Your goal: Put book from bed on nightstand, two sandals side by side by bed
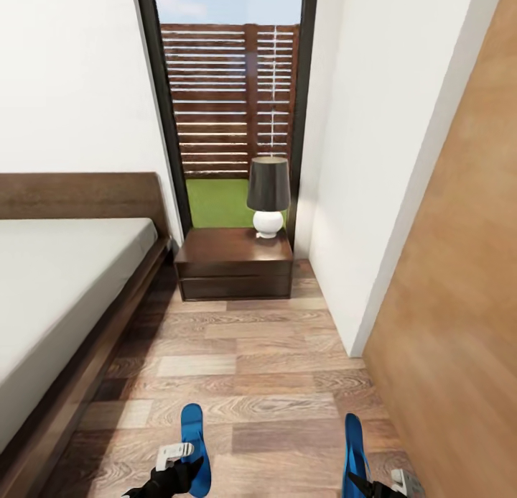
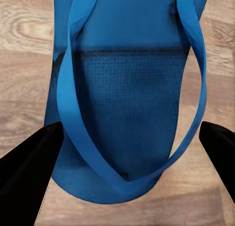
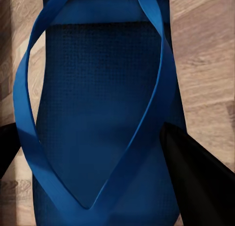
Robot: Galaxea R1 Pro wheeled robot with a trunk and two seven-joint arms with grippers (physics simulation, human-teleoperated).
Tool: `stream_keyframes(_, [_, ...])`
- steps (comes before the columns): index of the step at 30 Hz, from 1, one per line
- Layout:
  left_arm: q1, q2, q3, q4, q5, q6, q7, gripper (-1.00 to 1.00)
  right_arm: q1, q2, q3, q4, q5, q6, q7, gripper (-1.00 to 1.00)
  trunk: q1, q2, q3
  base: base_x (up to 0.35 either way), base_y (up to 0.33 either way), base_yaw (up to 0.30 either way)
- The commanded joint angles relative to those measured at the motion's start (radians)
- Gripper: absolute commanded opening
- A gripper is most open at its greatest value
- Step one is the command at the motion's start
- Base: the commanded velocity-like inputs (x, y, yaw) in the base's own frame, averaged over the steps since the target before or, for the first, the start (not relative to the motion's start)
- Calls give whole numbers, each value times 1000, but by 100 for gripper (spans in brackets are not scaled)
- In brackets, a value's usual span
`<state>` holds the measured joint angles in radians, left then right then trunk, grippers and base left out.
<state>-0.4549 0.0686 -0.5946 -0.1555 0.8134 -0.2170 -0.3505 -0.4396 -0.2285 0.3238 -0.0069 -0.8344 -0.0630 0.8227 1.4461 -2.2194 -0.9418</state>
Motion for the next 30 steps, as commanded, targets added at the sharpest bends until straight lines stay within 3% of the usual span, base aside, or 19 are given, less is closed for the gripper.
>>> stream_keyframes(1, [-1,0,-8,1,9,-4,-2,-100,-1,0,8,1,-5,-6,1,-100,0,0,-1,319,0,0])
stream_keyframes(30, [-1,0,-8,1,9,-4,-2,-100,-1,0,8,1,-5,-6,1,-100,0,0,-1,319,-66,0])
